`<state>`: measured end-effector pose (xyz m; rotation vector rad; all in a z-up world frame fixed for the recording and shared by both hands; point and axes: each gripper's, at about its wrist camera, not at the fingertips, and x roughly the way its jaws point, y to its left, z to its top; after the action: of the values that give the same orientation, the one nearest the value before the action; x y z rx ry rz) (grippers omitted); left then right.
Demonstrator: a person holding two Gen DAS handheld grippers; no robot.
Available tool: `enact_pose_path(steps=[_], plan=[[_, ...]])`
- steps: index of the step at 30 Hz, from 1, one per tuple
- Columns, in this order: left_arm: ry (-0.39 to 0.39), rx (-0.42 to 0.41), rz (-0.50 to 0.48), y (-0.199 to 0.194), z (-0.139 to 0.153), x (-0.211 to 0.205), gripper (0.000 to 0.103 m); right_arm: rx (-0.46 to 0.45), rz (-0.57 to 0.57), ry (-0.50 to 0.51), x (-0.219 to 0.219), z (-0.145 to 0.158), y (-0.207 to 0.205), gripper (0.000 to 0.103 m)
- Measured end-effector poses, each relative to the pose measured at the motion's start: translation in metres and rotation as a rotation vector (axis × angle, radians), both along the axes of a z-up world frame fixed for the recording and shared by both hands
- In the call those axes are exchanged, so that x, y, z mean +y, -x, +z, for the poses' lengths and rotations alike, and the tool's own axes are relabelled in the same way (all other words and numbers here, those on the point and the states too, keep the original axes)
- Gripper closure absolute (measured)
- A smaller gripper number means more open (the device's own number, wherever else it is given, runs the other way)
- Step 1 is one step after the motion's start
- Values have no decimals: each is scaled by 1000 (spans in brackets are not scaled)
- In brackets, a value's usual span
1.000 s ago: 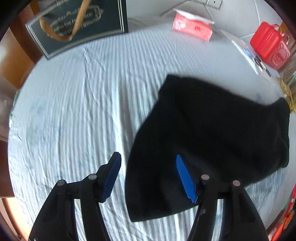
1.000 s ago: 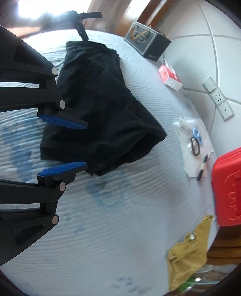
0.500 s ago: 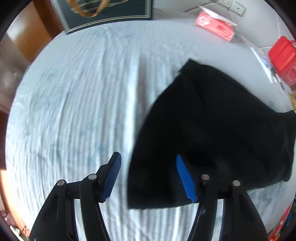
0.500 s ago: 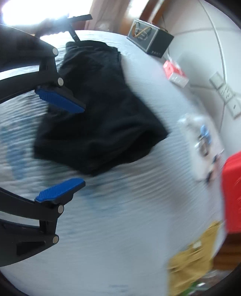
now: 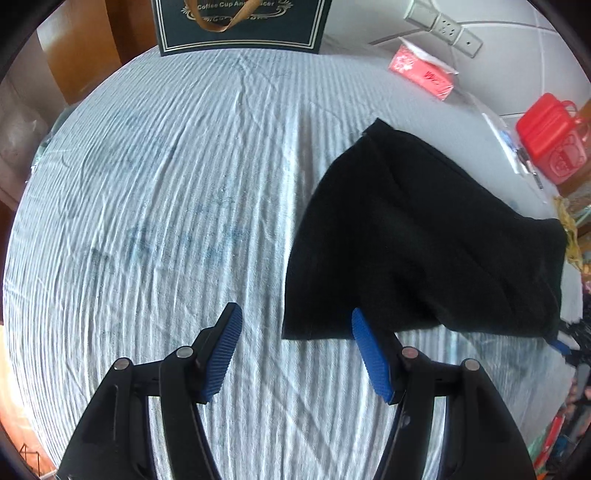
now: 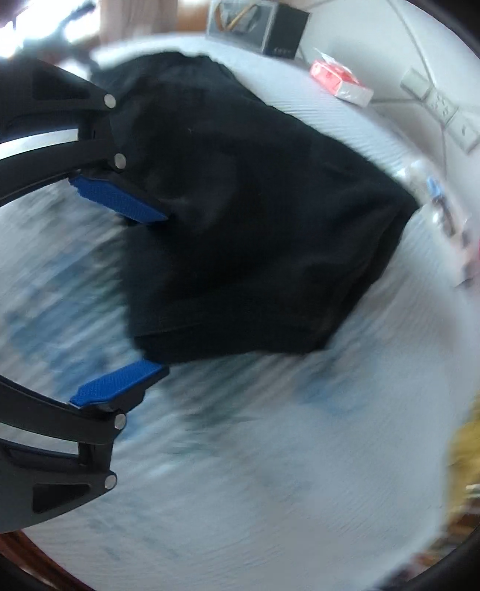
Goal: Fold clothes
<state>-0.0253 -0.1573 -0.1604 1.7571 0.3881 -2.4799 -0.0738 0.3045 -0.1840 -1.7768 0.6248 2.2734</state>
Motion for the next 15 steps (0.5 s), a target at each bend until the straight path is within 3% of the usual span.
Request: enact_pose_path(steps=[1,2,3,7,11,14,15], plan=[[-8,6,-5,-4,2,-2,42,-10,23,-66,-9,3,3,61],[-15,12,-9,-8,5,-4,42,1,44,-63,-15,5,5,82],[-19,19,-10,-14,8,-7,42,13,70,-43,-25,11,8,90],[-2,42,8,-34,23,-23,42,153,224,-91,-86,69,23,90],[5,82,49,-49,41,-37,42,324,474,-58,-186,133,36,90],[-10,112,79,-60,52,-47,42,354,664,10,-264,142,43,86],[-13,117,89,-62,54,-49,42,338,711,41,-283,137,45,79]])
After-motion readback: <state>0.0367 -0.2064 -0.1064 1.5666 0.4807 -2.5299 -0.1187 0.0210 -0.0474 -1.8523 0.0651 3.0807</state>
